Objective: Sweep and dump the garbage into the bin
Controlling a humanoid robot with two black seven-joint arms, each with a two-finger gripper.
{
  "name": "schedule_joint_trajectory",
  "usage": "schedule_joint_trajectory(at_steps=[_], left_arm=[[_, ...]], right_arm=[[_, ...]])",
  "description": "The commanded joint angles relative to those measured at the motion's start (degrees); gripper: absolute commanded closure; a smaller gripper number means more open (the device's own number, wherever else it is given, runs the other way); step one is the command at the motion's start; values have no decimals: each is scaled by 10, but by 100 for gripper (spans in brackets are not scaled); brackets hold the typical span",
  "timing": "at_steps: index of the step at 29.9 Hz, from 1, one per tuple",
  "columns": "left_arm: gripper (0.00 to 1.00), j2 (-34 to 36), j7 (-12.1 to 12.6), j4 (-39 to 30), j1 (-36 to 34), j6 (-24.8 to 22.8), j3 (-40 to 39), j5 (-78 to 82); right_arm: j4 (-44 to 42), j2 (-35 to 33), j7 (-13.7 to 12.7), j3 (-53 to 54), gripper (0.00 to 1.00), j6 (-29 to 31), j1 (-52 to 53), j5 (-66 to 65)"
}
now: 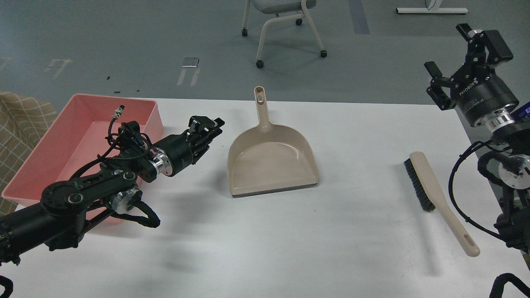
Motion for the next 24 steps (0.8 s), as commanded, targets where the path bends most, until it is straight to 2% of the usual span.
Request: schedule_joint_trajectory(at_steps=[1,5,7,9,10,13,15,17,24], left_arm=[[71,-2,-3,-1,1,1,-1,0],[67,11,-18,-9,2,10,-35,-11],[57,17,-36,-10,6,15,-80,-12],[30,20,-52,-11,11,13,-118,-14],[21,24,-59,-11,13,11,-132,-14],[17,36,-71,-13,15,10,-161,-15],[8,41,-88,-15,16,9,-194,-27],[4,41,-98,-14,20,7,-221,-53],[3,40,-101,0,56,-20,-301,-117]], right_arm=[[2,-5,0,0,1,0,-1,0],[2,-13,-1,-1,0,0,-3,0],[2,-13,-1,-1,0,0,-3,0],[0,-12,0,-1,0,0,-4,1],[-3,-9,0,0,0,0,-4,1],[-4,-7,0,1,0,0,-5,2],[-5,-7,0,1,0,0,-4,2],[-5,-7,0,1,0,0,-4,2],[-6,-7,0,5,0,0,-3,2]])
